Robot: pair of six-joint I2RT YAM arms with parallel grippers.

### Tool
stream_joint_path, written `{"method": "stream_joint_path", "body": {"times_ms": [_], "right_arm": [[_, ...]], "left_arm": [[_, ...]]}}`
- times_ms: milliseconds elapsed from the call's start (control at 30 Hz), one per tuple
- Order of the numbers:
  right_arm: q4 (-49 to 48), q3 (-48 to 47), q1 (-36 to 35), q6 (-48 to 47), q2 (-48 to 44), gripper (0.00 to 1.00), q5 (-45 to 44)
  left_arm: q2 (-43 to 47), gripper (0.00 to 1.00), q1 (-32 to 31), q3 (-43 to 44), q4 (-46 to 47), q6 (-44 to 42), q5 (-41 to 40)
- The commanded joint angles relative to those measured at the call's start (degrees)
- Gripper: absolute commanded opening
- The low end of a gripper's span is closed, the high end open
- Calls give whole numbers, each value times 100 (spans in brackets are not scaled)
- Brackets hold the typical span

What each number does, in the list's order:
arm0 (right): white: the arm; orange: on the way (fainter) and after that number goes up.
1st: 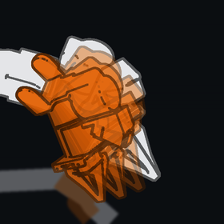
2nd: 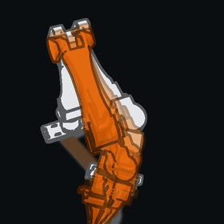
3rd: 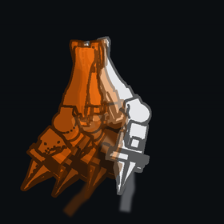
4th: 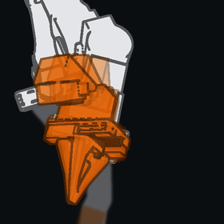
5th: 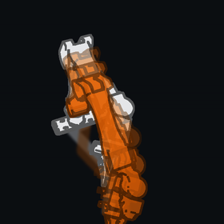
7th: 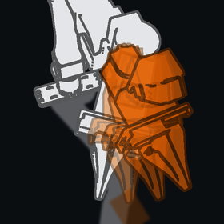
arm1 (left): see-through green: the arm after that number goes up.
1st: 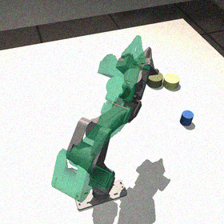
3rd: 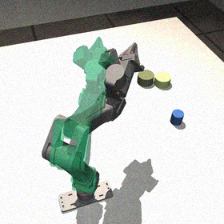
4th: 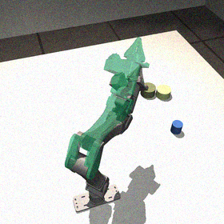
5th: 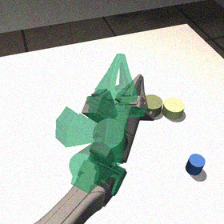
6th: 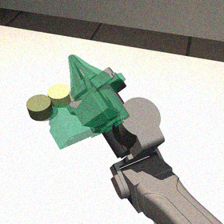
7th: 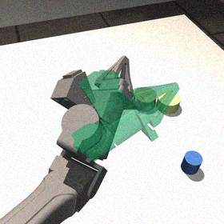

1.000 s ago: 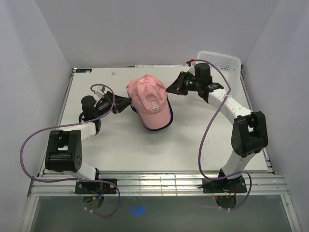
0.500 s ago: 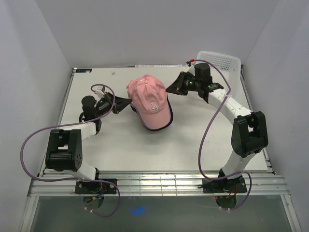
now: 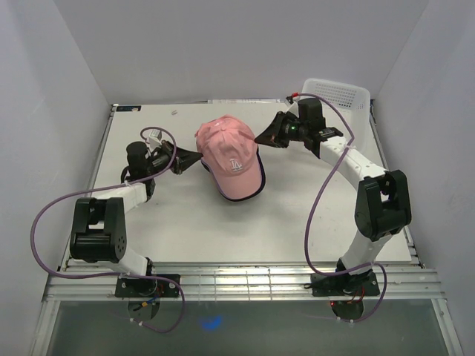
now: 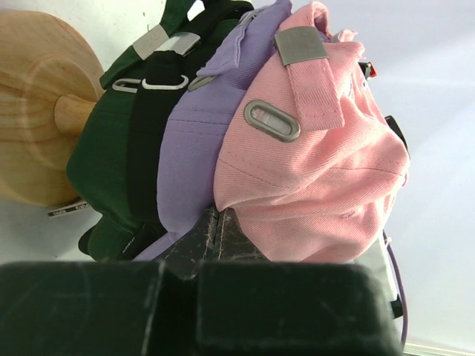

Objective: Stack the hats

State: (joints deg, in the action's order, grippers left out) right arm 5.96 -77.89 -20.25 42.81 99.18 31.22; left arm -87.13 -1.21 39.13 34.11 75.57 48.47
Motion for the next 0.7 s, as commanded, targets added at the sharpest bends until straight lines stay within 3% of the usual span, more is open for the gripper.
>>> {"method": "stream_joint_path", "body": {"times_ms": [0,500,667], "right_arm": [[670,37,65,-352,321,8,-441],[784,19,91,-633,498,8,-503],[1003,-253,83,-668,366,15,-600]], "left_arm": [[-137,0,104,217,-659,-455,-294],[-349,0,113,647,-1345,-1219,-250],[-173,0,113,1305,-2320,-1756,-303]]}}
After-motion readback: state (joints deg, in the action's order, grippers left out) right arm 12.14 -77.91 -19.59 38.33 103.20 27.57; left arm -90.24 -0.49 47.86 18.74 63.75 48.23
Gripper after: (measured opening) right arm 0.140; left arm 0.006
